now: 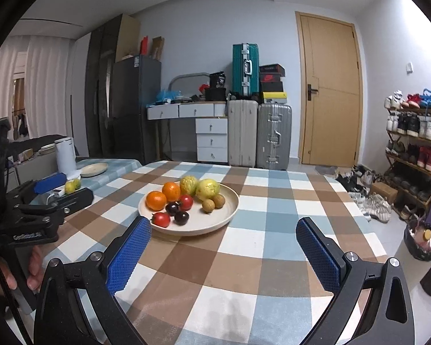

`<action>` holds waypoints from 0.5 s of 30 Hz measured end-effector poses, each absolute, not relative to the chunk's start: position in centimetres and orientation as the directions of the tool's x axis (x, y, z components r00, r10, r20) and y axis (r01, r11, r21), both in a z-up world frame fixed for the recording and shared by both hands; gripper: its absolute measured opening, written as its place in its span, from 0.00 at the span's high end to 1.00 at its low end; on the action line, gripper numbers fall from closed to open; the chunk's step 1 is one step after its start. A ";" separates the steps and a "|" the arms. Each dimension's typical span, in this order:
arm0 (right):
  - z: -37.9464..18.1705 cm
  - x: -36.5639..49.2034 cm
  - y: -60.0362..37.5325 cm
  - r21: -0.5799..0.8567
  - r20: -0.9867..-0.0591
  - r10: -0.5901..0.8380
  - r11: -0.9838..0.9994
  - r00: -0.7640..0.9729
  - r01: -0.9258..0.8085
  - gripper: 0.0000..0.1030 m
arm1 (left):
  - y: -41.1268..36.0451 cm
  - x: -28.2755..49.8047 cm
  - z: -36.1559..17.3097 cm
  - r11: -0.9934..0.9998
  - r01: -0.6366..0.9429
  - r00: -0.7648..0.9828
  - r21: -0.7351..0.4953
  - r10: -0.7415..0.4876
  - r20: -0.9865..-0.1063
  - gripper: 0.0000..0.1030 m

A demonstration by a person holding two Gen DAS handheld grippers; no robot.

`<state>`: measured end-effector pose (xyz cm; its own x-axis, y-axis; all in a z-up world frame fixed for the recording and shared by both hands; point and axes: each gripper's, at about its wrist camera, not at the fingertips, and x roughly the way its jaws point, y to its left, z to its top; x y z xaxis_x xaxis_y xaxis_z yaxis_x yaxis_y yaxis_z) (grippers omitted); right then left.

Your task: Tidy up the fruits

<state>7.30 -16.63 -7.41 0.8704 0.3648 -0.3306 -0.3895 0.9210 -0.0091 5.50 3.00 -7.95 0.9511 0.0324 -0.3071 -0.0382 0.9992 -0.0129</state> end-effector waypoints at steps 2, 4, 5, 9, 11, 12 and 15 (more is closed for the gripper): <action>-7.6 7.4 -16.6 -0.007 -0.335 0.357 0.924 0.872 -0.382 0.00 | 2.9 5.5 -8.0 0.999 -0.038 0.951 -0.013 0.033 -0.307 0.01; -7.7 7.5 -16.6 -0.008 -0.342 0.356 0.924 0.870 -0.381 0.00 | 2.9 5.6 -8.1 0.999 -0.039 0.951 -0.013 0.033 -0.307 0.01; -7.7 7.5 -16.6 -0.009 -0.340 0.356 0.924 0.870 -0.382 0.00 | 3.0 5.5 -8.0 0.999 -0.039 0.951 -0.013 0.033 -0.307 0.01; -7.7 7.5 -16.6 -0.008 -0.341 0.356 0.924 0.870 -0.382 0.00 | 3.0 5.5 -8.0 0.998 -0.055 0.951 -0.014 0.048 -0.305 0.01; -7.7 7.4 -16.6 -0.008 -0.340 0.356 0.924 0.870 -0.382 0.00 | 3.0 5.6 -8.0 0.998 -0.058 0.950 -0.016 0.050 -0.308 0.01; -7.7 7.4 -16.6 -0.009 -0.340 0.356 0.924 0.870 -0.382 0.00 | 3.0 5.7 -8.0 0.998 -0.057 0.951 -0.014 0.050 -0.306 0.01; -7.7 7.5 -16.6 -0.008 -0.340 0.356 0.924 0.870 -0.382 0.00 | 3.2 5.7 -8.1 0.998 -0.053 0.951 -0.015 0.046 -0.306 0.01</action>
<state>7.45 -16.61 -7.67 0.8703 0.3563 -0.3399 -0.3816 0.9243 -0.0083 5.75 3.19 -8.06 0.9509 0.0457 -0.3060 -0.0529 0.9985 -0.0150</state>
